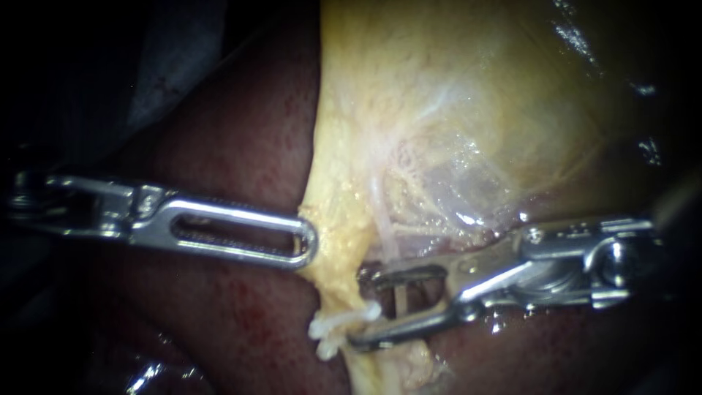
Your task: Going back second clip left tube
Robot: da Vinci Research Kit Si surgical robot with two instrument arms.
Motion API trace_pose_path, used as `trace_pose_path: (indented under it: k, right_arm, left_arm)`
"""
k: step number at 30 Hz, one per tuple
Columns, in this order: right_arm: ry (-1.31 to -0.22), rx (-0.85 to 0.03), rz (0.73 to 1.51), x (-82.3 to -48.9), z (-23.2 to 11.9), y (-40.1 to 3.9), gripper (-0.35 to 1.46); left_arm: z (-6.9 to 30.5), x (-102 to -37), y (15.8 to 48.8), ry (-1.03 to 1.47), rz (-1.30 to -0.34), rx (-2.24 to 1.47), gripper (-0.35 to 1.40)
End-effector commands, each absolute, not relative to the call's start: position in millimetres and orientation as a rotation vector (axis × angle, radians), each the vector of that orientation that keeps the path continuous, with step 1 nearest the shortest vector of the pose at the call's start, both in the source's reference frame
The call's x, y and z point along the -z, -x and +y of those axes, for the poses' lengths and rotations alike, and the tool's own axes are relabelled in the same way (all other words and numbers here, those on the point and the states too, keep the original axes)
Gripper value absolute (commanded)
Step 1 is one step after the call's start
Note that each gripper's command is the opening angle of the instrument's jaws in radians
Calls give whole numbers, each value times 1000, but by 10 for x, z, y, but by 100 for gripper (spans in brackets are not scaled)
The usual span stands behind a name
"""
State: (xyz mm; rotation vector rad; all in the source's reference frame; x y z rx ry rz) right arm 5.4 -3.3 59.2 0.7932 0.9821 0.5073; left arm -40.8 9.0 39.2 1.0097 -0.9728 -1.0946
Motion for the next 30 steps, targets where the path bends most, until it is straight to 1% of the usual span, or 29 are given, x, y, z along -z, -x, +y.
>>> trace_pose_path:
  k: [1,8,21,25,30]
  right_arm:
    - [-789,-509,984,-589,-30,-49,53]
    - [-743,-515,1002,-570,-9,-5,53]
    - [-687,-525,1017,-548,19,57,53]
    - [-671,-530,1019,-543,26,65,53]
    - [-669,-535,1018,-543,28,62,54]
  left_arm:
    - [90,-393,409,-1010,-974,1094,-35]
    - [89,-396,412,-1007,-974,1095,-35]
    - [88,-398,414,-1004,-974,1096,-35]
    - [88,-399,416,-1000,-975,1099,-35]
    - [87,-400,417,-999,-975,1099,-35]
